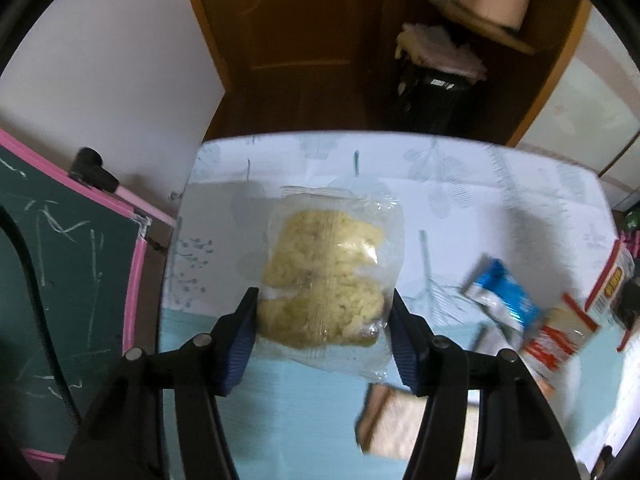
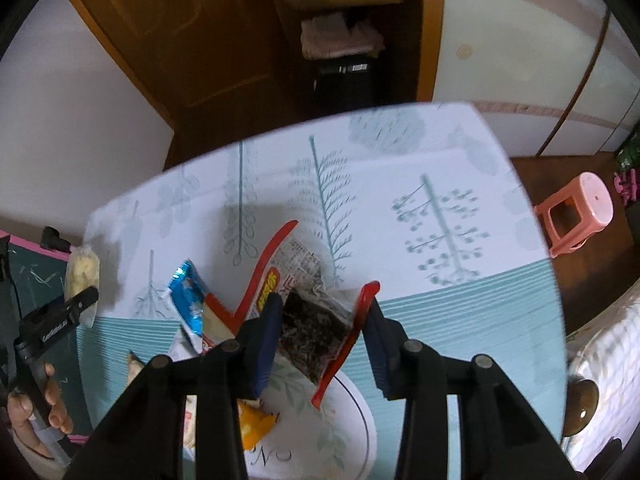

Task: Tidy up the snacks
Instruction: 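Carry both items over the white tray and release them inside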

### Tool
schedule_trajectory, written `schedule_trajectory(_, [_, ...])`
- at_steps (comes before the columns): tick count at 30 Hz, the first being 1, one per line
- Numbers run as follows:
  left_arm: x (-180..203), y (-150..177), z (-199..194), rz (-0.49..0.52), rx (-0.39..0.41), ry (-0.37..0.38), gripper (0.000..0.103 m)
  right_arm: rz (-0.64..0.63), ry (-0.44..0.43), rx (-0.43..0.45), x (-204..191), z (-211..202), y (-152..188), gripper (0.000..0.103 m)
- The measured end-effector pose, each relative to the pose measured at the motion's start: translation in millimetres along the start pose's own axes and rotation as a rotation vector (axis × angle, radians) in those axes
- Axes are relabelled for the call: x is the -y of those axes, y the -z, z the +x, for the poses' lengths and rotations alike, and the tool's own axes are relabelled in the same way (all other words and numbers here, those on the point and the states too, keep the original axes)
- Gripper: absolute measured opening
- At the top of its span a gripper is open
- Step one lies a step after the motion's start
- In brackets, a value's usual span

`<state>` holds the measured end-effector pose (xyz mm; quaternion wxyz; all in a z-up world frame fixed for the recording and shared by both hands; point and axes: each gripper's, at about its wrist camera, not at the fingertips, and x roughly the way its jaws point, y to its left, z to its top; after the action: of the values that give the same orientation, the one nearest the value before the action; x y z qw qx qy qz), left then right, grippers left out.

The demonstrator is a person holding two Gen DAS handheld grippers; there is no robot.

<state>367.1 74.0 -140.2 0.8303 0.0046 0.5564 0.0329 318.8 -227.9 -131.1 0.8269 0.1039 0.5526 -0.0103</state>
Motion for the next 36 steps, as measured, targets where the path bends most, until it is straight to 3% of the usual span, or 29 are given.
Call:
schedule_trajectory(8, [-1.3,36.9,-125.3,0.040,0.131,0.089,0.059,0.002,-0.066,0.134,2.0,-100.5,25.3,0.040])
schedule_trajectory(12, [2.3,73.9,-189.8,0.084,0.210,0.117,0.059,-0.037,-0.123,0.207,-5.8,-154.8,58.8,0.040])
schedule_trajectory(18, [7.6,137.7,-249.9,0.104,0.256,0.168,0.059,-0.103,-0.215,0.282,-18.1,-212.8,114.4,0.040])
schedule_trajectory(23, [9.2,190.8,-268.4,0.080,0.280,0.201,0.059,-0.125,-0.306,0.322,-22.5,-241.9,167.1,0.040])
schedule_trajectory(29, [11.7,239.9,-269.0,0.023,0.280,0.267,0.059,-0.166,-0.311,0.392,-28.7,-260.8,213.2,0.040])
schedule_trajectory(36, [30.5,279.3,-262.1,0.044,0.308,0.192,0.059,-0.194,-0.252,0.376,-27.3,-251.6,246.8,0.040])
